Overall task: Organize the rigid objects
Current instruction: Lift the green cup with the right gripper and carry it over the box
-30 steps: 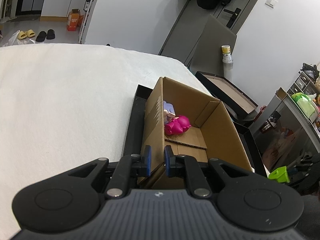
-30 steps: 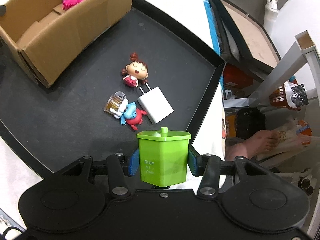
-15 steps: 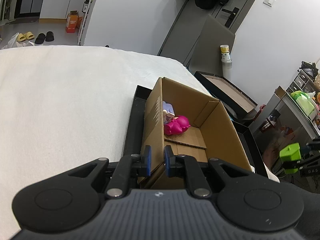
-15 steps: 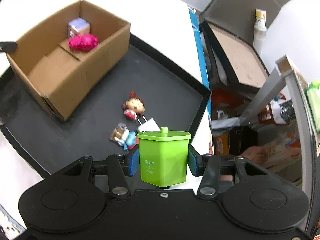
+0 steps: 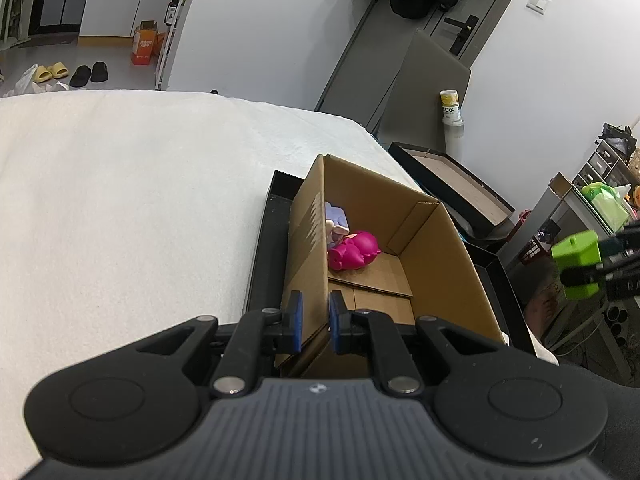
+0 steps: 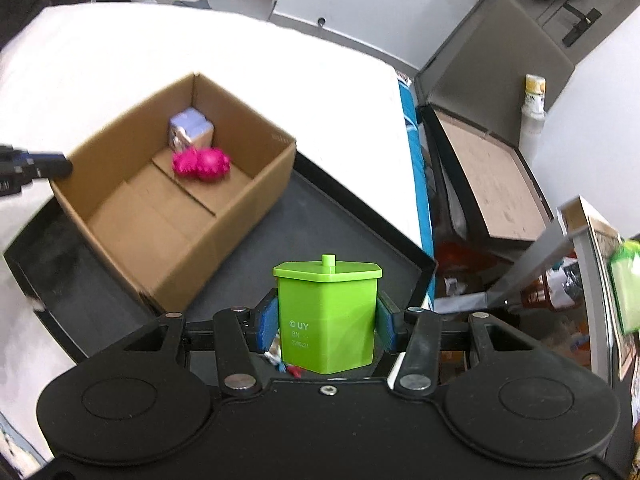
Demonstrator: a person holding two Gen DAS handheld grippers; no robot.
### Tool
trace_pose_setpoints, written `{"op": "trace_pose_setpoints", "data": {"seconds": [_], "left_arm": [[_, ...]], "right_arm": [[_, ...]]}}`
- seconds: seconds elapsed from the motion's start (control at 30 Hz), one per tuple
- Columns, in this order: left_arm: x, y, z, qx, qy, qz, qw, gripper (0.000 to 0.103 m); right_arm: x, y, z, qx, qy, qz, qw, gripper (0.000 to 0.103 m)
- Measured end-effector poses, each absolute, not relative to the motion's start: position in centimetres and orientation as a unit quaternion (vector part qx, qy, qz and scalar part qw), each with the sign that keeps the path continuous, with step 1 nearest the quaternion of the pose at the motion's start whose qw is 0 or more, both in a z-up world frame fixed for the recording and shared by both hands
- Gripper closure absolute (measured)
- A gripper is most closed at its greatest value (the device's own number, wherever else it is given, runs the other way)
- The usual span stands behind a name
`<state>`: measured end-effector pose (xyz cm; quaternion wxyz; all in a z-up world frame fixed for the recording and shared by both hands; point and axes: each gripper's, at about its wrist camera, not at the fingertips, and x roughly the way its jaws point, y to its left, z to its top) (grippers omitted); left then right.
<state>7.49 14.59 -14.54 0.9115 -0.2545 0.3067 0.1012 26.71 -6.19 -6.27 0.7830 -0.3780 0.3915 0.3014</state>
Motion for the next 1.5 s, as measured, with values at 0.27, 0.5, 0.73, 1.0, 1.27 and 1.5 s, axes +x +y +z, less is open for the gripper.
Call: {"op": "trace_pose_setpoints", "data": {"seconds": [0.27,0.5,0.73,1.0,1.27,1.5], "left_arm": [[7.5,14.6,-14.6,-0.251,0.307,0.101,0.913,0.091],[7.5,14.7,-14.7,-0.253,0.306,0.101,0.912,0.091],[7.5,14.7,-14.8,-0.252,0.306,0.101,0.912,0.091],[7.4,14.7,-14.9,-0.255,0.306,0.101,0.912,0.091],[7.6,14.7,-14.9,-0.254,0.306,0.1,0.912,0.091],[7.6,14.7,-15.0,-0.257,0.306,0.099,0.912,0.091]], "right_arm": [[27.7,-4.3,-5.3,-0.354,0.394,0.304,0.792,0.056],[29.1,-2.9,-5.0,-0.305,0.418,0.302,0.8,0.056],[30.2,-1.3,-4.9,-0.261,0.441,0.311,0.801,0.056],[31.0,0.8,-6.1,-0.227,0.461,0.32,0.796,0.056],[31.7,3.0,-7.8,-0.21,0.475,0.324,0.79,0.055],[32.1,4.5,-9.2,-0.208,0.479,0.318,0.791,0.055]]}}
